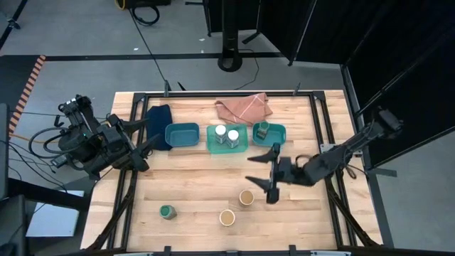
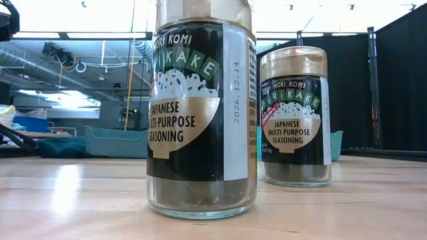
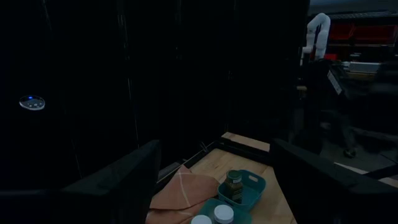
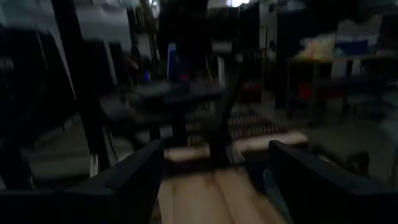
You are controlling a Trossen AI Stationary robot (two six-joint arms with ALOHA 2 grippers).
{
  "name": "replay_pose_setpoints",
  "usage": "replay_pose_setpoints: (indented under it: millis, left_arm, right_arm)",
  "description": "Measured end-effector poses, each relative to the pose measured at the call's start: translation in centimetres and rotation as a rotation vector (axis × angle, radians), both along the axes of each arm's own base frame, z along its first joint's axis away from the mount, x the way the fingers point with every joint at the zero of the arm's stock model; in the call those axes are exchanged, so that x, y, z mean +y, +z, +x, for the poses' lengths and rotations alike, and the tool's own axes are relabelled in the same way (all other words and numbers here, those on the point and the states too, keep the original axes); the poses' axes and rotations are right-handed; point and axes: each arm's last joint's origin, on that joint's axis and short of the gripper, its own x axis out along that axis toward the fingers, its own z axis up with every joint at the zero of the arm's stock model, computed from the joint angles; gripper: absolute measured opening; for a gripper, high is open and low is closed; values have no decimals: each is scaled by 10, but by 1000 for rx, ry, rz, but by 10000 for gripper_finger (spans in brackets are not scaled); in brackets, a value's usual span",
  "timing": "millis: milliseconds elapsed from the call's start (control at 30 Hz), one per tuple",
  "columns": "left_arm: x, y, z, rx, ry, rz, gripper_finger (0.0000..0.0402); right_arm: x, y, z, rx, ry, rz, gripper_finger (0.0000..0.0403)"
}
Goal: Sort spices by type
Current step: Put the top gold seasoning bottle into the blue bin
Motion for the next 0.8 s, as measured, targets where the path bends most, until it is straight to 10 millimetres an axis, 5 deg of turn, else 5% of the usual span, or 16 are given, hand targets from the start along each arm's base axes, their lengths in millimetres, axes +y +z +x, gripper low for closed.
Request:
replay_pose_setpoints:
  millis: [533, 800]
  left_arm:
    - [0, 0, 0, 0, 0, 0, 308]
    - [0, 0, 0, 0, 0, 0, 308]
  right_arm:
    - [23, -82, 26, 312, -66, 209, 299]
    - [24, -96, 26, 383, -62, 289, 313]
